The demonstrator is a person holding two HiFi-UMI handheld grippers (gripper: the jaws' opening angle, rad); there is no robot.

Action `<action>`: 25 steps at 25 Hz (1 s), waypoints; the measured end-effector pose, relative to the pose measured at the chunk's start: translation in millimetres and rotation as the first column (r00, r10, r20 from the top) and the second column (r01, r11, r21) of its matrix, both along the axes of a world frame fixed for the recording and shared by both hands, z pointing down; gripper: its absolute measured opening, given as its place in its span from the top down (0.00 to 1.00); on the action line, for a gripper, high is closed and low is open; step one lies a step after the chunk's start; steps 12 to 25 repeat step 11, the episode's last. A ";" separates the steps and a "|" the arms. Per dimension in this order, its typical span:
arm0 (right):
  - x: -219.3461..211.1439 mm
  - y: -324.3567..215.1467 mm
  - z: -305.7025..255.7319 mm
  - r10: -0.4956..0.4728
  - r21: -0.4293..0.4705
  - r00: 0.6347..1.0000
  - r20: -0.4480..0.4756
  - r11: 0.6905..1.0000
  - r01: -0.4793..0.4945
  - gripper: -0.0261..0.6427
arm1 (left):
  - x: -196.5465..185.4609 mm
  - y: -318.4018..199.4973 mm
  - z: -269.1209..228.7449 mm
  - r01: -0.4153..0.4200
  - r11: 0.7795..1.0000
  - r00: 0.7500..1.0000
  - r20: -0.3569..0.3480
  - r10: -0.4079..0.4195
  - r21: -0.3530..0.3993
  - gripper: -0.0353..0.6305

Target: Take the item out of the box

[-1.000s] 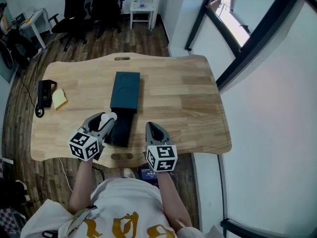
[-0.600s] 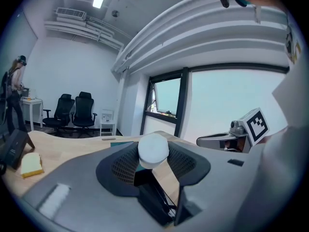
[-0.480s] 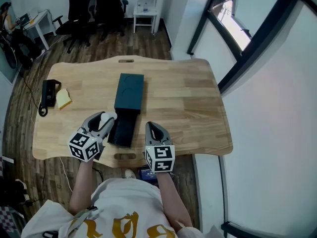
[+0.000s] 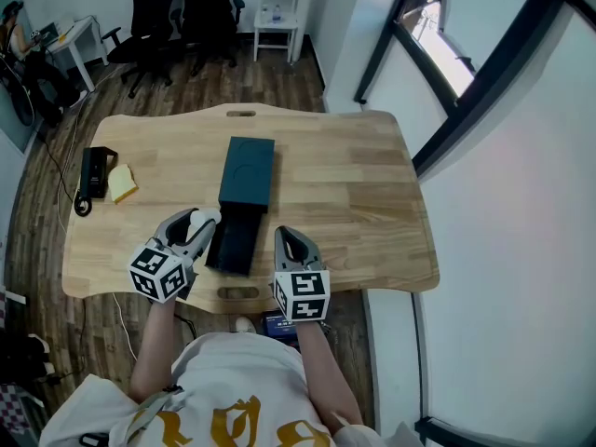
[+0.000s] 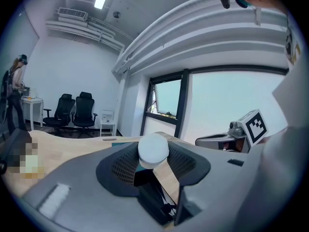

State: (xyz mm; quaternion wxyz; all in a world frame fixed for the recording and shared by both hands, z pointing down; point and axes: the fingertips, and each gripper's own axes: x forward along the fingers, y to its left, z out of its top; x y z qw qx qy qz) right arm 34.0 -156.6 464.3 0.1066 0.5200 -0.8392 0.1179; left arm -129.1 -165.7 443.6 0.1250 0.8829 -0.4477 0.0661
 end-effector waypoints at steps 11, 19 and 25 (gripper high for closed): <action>-8.2 -6.6 2.3 -0.024 0.002 0.999 -0.024 1.000 0.024 0.95 | -5.0 -5.5 5.1 0.006 1.000 1.000 -0.007 -0.006 -0.010 0.67; -8.2 -6.6 2.3 -0.024 0.002 0.999 -0.024 1.000 0.024 0.95 | -5.0 -5.5 5.1 0.006 1.000 1.000 -0.007 -0.006 -0.010 0.67; -8.2 -6.6 2.3 -0.024 0.002 0.999 -0.024 1.000 0.024 0.95 | -5.0 -5.5 5.1 0.006 1.000 1.000 -0.007 -0.006 -0.010 0.67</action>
